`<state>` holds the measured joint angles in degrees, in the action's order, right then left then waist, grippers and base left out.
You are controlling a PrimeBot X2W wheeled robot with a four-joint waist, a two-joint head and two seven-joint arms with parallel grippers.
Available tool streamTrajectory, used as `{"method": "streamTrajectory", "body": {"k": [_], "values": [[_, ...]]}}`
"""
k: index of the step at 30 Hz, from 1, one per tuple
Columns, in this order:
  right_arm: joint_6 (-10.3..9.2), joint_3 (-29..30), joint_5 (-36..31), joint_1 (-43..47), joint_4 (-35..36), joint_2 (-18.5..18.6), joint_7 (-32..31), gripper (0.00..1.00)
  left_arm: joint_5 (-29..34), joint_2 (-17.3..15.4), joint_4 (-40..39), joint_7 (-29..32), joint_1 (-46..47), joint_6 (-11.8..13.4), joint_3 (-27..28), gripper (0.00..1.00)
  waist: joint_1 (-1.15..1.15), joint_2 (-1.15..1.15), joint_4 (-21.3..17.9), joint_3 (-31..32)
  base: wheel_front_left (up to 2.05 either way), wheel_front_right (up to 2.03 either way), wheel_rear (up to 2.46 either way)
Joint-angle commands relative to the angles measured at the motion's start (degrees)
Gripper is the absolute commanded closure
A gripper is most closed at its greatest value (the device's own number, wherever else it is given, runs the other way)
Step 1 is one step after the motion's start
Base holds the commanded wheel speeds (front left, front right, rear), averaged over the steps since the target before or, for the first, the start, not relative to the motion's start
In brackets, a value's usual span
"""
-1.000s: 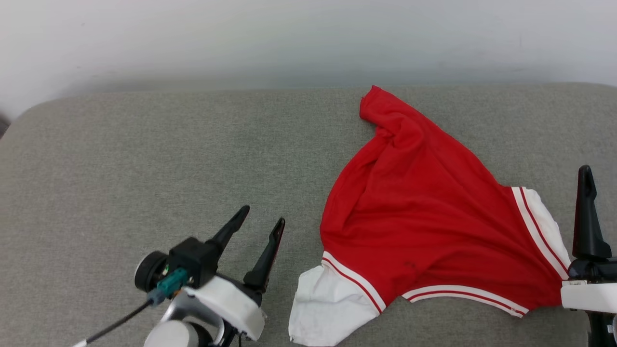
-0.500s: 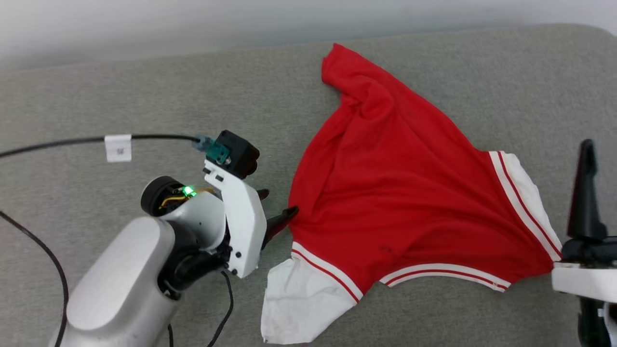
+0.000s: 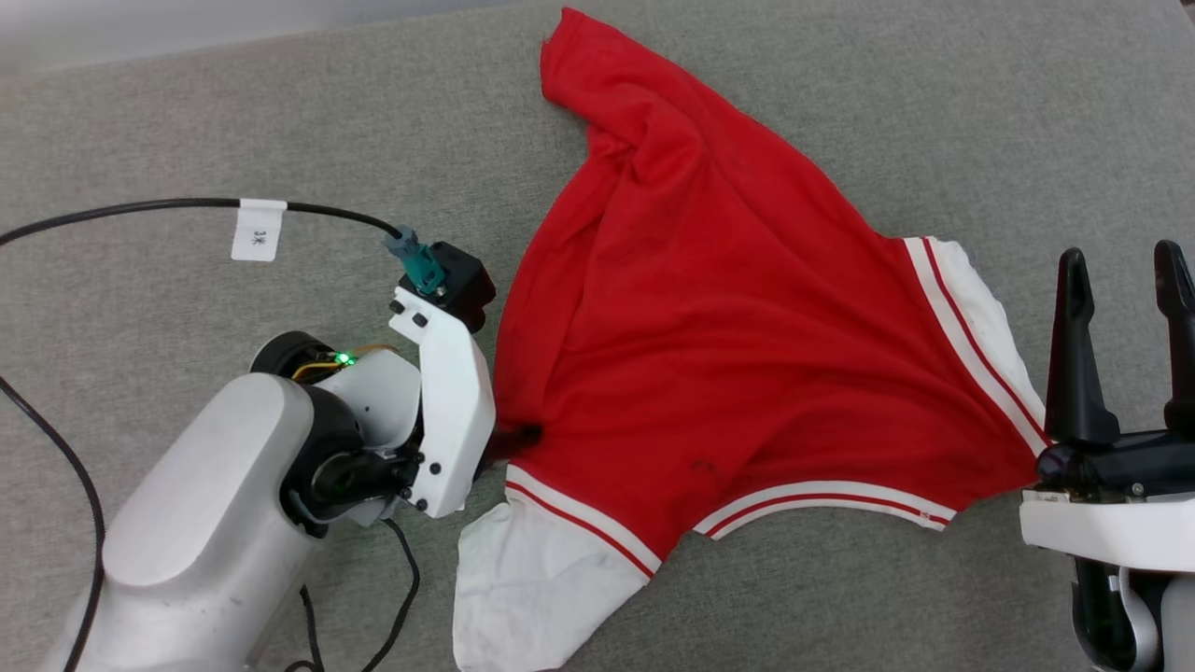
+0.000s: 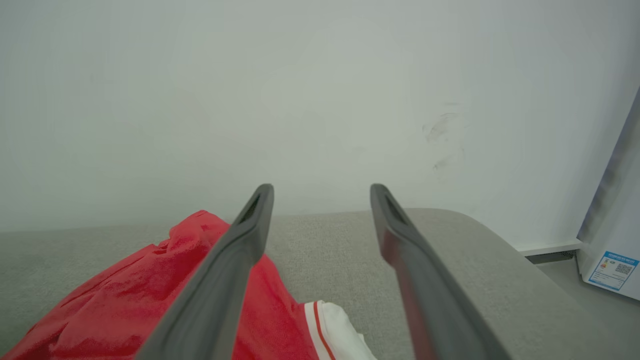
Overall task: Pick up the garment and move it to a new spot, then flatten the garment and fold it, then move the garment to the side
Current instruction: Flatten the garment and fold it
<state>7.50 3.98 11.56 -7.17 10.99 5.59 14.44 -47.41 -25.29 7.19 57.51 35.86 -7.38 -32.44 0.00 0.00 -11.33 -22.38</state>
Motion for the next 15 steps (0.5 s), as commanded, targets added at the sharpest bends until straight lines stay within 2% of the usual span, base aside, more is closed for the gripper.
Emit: {"method": "streamTrajectory", "body": {"k": [1,2,15], "values": [[-0.02,0.0,0.1,-0.9,-0.6,-0.3,0.4,0.0,-0.6,-0.7,1.4,1.8,-1.7,0.0,-1.7,0.78,0.0,0.0,-0.5,-0.7,0.0,0.0,0.0],[-0.02,0.0,-0.2,-1.1,-0.9,-0.3,0.4,0.0,-0.4,-1.1,1.3,1.8,-1.9,0.0,-2.0,1.0,0.0,0.0,-0.6,-0.8,0.0,0.0,0.0],[-0.02,-0.1,-2.3,-0.8,-3.8,-0.7,0.8,0.0,4.1,-12.4,2.1,-5.3,4.3,-0.1,-1.1,1.0,0.0,0.0,0.5,2.9,0.0,0.0,0.0]]}}
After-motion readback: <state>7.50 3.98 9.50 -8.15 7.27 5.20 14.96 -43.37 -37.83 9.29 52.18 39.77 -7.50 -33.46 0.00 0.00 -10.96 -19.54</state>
